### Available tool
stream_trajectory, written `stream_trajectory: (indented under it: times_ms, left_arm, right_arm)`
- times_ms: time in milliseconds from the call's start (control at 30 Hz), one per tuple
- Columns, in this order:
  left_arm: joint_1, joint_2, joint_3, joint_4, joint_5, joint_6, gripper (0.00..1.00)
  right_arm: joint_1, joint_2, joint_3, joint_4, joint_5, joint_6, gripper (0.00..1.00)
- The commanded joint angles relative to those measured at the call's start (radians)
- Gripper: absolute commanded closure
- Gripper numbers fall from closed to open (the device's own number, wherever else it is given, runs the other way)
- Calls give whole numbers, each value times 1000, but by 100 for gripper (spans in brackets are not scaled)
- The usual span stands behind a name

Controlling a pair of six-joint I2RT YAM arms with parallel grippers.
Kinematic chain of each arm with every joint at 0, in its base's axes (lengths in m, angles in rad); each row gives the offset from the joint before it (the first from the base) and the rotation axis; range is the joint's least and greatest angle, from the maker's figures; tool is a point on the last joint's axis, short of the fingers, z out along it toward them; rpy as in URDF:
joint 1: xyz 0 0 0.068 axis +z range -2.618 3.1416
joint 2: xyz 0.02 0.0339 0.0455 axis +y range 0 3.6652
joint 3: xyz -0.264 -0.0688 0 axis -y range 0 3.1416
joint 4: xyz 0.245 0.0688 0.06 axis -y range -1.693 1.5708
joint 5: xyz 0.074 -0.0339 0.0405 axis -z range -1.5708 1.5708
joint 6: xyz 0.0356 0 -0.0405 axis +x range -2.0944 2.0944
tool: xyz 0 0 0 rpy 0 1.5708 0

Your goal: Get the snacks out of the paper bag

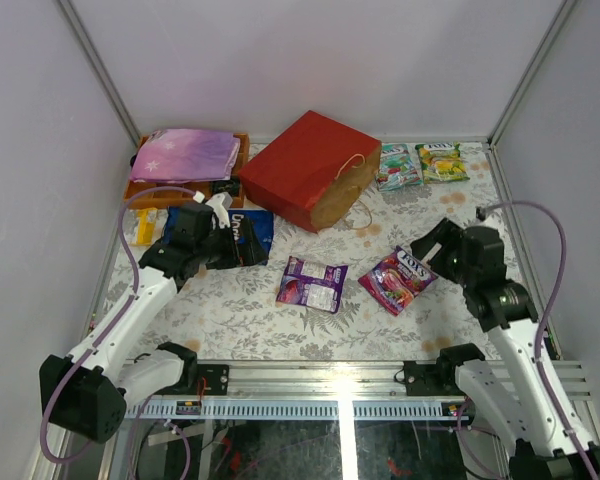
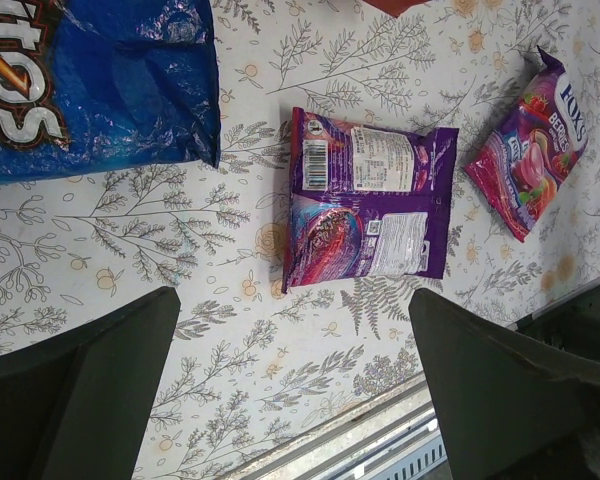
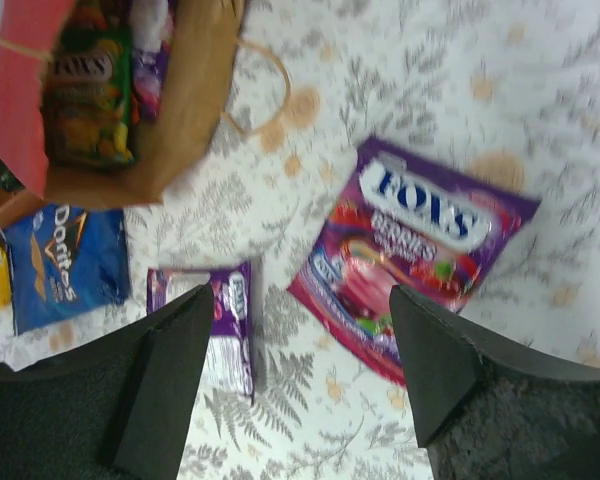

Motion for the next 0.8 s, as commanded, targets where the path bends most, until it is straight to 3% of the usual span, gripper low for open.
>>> stream_trajectory:
  times_ms: [0,100,333,467,633,767]
  left_arm:
    - [-7,-6,-1,48,-10,14,0]
    - [-8,-5,-1,46,-8,15,0]
    - [-16,6,1,45,1,20,0]
    - [-18,10,3,45,7,21,0]
    - [-19,12,2,45,12,23,0]
    - [-18,14,2,45,18,24,0]
  right_arm:
    - [-1,172,134,-53,110,-172,24]
    - [-1,269,108,-19,121,-207,26]
    - [2,422,-46,140,86,-210,14]
    - [53,492,-95,209,96,-197,13]
    - [228,483,-5,212,215,-168,13]
    - [234,474,54,408,80,-145,13]
